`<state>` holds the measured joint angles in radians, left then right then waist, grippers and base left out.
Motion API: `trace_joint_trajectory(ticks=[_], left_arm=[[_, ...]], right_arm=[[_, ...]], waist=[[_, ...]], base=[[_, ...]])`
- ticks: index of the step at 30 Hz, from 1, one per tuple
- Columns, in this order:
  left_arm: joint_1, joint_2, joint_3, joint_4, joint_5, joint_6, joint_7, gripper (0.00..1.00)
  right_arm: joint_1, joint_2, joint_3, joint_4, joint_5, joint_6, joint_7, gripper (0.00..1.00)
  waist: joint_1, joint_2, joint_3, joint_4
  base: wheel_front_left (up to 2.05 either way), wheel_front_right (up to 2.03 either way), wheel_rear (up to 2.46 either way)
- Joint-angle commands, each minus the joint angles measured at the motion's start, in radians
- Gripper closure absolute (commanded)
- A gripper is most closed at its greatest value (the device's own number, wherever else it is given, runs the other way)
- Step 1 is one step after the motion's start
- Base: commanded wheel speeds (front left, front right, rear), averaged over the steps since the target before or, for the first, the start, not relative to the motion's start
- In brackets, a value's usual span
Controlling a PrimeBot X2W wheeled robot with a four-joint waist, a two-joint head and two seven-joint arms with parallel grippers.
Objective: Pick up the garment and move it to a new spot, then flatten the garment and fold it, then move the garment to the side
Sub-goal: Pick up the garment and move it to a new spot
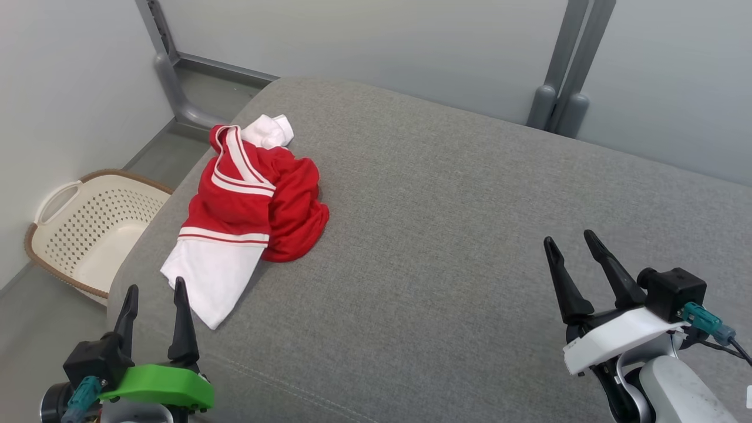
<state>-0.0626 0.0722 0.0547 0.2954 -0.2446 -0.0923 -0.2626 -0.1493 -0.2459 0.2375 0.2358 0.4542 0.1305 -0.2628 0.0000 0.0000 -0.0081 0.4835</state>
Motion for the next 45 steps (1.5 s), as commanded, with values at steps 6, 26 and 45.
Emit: trace_joint_trajectory(ticks=[6, 26, 45], left_arm=[[-0.029, 0.021, -0.008, -0.021, 0.008, -0.004, 0.007, 0.00], [-0.575, 0.219, 0.026, 0.216, -0.299, -0.037, 0.561, 0.00], [-0.696, 0.387, -0.086, 0.619, -0.401, -0.039, 0.850, 0.00]], right_arm=[[-0.002, -0.003, 0.014, -0.005, -0.007, 0.000, -0.002, 0.00], [-0.122, -0.065, 0.048, -0.139, -0.033, 0.000, -0.003, 0.00], [-0.170, -0.051, 0.035, -0.178, -0.046, 0.000, -0.003, 0.00]], waist=[[0.0000, 0.0000, 0.010, -0.008], [0.0000, 0.0000, 0.239, -0.218], [0.0000, 0.0000, 0.341, -0.402]], base=[[0.00, 0.00, 0.00], [0.00, 0.00, 0.00], [0.00, 0.00, 0.00]])
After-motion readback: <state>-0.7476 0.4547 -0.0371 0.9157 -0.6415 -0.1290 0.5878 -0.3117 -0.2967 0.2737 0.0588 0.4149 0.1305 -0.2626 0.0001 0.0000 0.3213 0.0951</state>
